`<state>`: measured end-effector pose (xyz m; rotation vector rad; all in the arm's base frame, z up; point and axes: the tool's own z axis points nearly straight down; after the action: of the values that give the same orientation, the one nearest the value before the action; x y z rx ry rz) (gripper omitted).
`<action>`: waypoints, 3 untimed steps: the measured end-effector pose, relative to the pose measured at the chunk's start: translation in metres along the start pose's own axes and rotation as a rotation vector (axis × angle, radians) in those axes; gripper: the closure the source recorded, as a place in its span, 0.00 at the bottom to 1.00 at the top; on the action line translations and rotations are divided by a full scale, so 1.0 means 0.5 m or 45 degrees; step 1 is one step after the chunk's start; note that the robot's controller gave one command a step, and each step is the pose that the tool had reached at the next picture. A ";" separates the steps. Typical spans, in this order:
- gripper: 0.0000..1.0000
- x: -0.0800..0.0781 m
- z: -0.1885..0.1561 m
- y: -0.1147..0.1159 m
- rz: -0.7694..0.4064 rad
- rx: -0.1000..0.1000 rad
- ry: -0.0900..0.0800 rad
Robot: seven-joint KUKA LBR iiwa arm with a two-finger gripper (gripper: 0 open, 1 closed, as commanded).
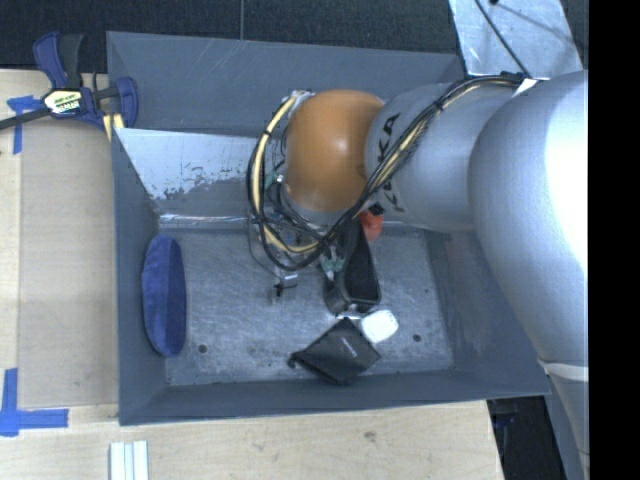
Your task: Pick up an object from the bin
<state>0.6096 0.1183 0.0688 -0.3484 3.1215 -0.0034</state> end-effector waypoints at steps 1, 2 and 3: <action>0.00 -0.014 -0.004 0.000 -0.082 -0.003 -0.009; 0.00 -0.034 -0.003 0.006 -0.129 -0.003 -0.010; 0.00 -0.034 -0.004 -0.027 -0.170 -0.002 -0.011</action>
Offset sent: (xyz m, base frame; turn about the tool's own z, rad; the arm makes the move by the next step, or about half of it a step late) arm 0.0053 0.0016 0.0012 -0.0653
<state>0.6290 0.1090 0.0706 -0.5542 3.0828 0.0006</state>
